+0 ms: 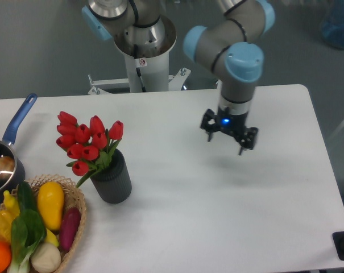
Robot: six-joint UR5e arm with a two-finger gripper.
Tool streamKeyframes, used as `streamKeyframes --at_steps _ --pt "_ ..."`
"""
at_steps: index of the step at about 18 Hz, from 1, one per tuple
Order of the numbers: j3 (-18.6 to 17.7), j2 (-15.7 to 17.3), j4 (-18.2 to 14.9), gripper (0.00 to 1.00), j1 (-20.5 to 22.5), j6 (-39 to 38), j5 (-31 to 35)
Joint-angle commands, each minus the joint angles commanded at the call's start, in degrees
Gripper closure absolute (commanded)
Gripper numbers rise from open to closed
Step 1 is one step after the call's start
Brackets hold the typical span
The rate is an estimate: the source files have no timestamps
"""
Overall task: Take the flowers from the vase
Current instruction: 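Move the open gripper toward the red tulips in the grey vase, then lower the open gripper around the tulip stems above the vase rim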
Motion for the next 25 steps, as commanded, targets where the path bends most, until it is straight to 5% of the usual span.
streamKeyframes --at_steps 4,9,13,25 --pt "0.0 1.3 0.1 0.00 -1.9 0.4 -6.5" --pt "-2.5 8.6 -0.4 0.00 -1.8 0.5 -20.0" --pt "-4.7 12.1 -0.4 0.00 -2.3 0.6 -24.8" --pt "-4.0 8.0 1.3 0.00 -6.8 2.7 -34.3"
